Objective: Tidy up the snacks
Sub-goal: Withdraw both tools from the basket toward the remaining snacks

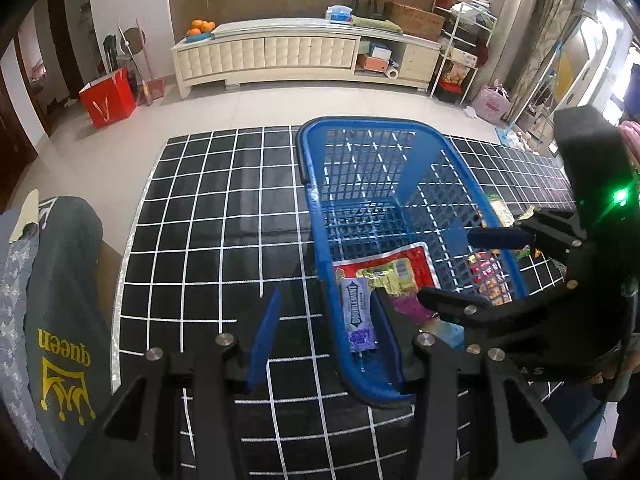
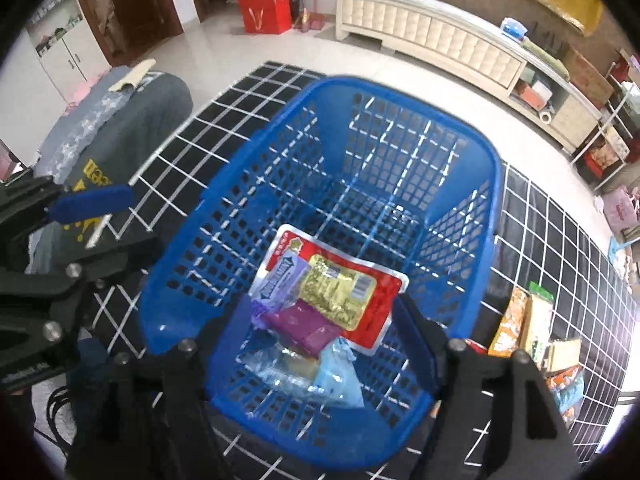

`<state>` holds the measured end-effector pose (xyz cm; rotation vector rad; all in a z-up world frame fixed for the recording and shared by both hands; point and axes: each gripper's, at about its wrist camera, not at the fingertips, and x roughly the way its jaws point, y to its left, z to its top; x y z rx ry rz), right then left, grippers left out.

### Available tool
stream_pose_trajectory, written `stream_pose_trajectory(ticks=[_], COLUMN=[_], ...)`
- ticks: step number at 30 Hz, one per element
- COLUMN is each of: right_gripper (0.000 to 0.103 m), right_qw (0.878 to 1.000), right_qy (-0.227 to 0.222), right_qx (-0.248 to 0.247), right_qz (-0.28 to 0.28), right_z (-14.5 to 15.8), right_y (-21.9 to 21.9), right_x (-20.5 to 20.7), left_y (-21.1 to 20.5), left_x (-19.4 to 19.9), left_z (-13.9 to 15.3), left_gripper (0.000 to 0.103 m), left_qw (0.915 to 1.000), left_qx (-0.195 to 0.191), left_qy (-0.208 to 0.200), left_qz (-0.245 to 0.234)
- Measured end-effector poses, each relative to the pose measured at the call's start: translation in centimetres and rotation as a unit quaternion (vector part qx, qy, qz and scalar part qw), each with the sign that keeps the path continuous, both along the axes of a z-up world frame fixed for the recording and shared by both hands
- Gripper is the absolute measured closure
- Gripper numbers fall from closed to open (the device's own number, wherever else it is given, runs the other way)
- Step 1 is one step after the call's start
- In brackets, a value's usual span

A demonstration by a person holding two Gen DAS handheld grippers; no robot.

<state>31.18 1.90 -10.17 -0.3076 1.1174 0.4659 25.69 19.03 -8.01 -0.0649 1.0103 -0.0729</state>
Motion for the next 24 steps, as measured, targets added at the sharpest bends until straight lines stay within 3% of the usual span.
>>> stream_pose_trajectory(ticks=[10,13,15,24], right_gripper=[0.026,0.026,0.026,0.026], right_qw=[0.997,0.995,0.993,0.985], right_qy=[-0.069,-0.083,-0.09,-0.101], right_qx=[0.014,0.02,0.026,0.036], right_qz=[-0.037,-0.06,-0.077,-0.139], right_z=[6.0,7.5,8.2,8.7], right_y=[-5.3,-8.1,-9.9,-18.6], right_x=[-5.0,-6.3,-7.3,-11.2], left_y=[-4.9,-6.9,-8.5,-16.8], left_x=[-2.9,-3.7,-4.0,-5.3], left_z=[4.2,5.5,6.2,6.6], left_gripper=[0.059,0.044,0.044,0.038], left_qw=[0.999,0.9981,0.9974,0.9937], left_qx=[0.014,0.013,0.018,0.02], left_qy=[-0.034,-0.05,-0.058,-0.061], left_qz=[-0.024,-0.034,-0.04,-0.092])
